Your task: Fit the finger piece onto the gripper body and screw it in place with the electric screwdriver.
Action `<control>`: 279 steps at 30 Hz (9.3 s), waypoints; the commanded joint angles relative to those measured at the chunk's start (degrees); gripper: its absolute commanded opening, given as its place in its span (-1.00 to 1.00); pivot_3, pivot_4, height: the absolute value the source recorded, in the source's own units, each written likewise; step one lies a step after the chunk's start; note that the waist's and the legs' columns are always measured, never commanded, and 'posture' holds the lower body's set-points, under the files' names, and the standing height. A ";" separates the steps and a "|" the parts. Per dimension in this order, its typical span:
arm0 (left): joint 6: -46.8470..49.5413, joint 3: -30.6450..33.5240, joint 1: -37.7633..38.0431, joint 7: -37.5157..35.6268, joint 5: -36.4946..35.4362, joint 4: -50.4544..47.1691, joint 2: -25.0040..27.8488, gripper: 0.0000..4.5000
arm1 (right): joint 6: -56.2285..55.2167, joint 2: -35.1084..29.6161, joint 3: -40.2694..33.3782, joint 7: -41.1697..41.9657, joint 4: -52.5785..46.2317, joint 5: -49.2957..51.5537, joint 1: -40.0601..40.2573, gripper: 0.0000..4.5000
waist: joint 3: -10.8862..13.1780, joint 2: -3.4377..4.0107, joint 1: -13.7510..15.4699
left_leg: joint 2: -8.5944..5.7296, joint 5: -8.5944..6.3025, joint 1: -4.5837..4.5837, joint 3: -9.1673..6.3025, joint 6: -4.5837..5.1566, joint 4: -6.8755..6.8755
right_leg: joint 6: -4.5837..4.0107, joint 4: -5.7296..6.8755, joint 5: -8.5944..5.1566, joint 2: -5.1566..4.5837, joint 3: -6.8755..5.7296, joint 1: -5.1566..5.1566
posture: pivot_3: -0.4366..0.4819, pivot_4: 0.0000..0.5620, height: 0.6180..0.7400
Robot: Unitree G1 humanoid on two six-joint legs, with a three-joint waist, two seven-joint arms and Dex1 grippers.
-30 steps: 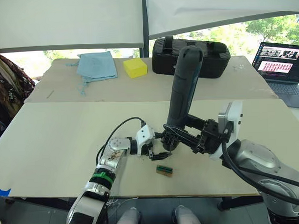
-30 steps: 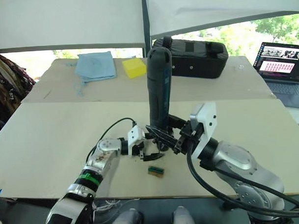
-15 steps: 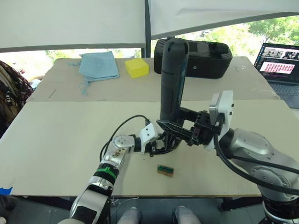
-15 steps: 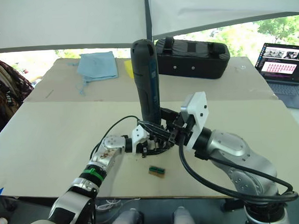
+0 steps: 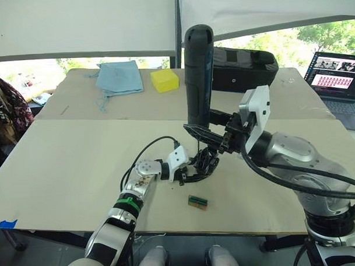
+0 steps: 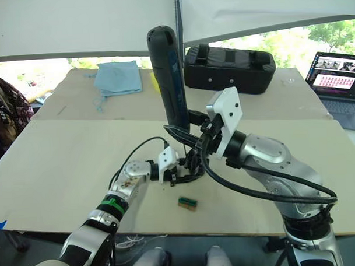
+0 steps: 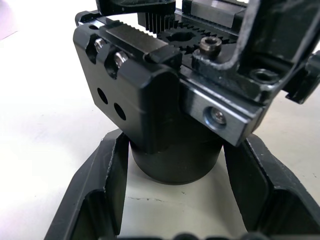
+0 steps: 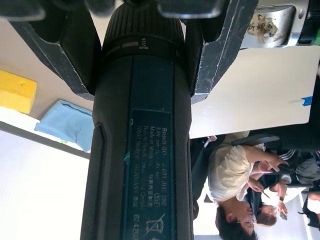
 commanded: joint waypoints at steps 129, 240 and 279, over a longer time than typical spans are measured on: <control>1.96 0.75 -1.80 0.70 -1.13 -0.89 -1.32 0.02 | -3.43 3.50 0.09 9.07 0.93 -10.69 -1.36 -0.15 | 0.00 0.00 0.00 | 0.00 0.00 -0.05 0.00 0.00 0.00 | 0.01 -0.01 0.00 0.00 -0.01 -0.06 | -0.05 -0.47 1.00; 0.95 1.13 -2.39 1.30 -0.92 0.18 -0.82 0.02 | -2.65 5.02 0.97 5.63 3.17 -11.34 -0.09 -0.15 | 0.00 0.00 -0.27 | -0.01 0.00 -0.11 0.00 0.00 0.00 | 0.01 -0.01 0.00 0.01 -0.01 -0.12 | -0.05 -0.47 1.00; 1.00 1.13 -3.61 1.12 -0.86 1.09 -0.92 0.02 | 2.62 6.50 -4.32 1.16 0.85 -4.42 -1.51 -0.15 | 0.00 0.00 -0.45 | -0.01 0.00 -0.14 0.00 0.00 -0.01 | 0.00 -0.01 0.01 0.01 0.00 -0.14 | -0.05 -0.47 1.00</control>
